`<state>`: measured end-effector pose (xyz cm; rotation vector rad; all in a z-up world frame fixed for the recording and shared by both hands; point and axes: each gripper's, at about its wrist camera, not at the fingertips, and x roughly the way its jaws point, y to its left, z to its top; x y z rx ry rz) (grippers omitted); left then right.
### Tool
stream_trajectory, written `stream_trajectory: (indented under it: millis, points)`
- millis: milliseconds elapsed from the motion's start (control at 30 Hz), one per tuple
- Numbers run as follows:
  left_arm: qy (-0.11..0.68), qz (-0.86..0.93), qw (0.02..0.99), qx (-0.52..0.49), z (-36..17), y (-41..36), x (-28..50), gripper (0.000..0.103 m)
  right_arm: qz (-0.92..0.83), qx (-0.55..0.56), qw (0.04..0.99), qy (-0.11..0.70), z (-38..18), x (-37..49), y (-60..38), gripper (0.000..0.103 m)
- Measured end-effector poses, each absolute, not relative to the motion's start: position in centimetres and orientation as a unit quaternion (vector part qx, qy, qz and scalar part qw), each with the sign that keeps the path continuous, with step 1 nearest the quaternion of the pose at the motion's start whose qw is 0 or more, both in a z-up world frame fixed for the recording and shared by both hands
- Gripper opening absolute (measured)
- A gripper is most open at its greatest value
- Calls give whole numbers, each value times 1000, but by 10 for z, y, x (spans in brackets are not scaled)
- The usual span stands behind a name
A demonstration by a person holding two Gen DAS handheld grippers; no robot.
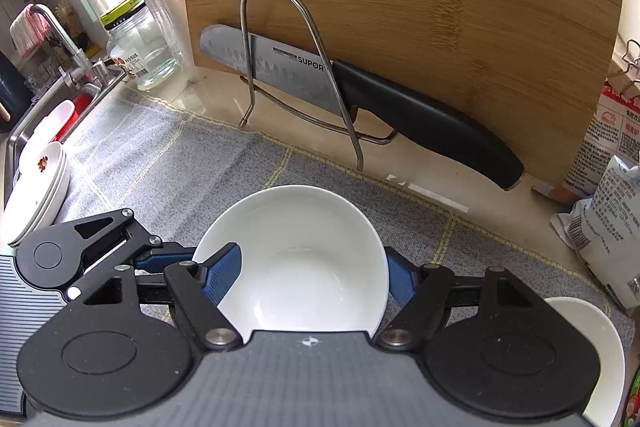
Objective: Organize plates and bowls
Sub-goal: 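Lift the second bowl with both grippers and carry it over the first bowl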
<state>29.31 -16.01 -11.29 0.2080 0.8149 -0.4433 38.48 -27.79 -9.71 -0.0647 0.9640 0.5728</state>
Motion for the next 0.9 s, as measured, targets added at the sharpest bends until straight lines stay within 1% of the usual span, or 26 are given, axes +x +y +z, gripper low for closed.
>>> stream_trajectory:
  millis: [333, 900]
  points:
    - [401, -214, 886, 96, -110, -160, 293, 82, 271, -41, 849, 451, -92, 377, -276, 80]
    - [394, -218, 885, 117, -79, -152, 267, 82, 278, -56, 855, 435, -69, 340, -266, 80]
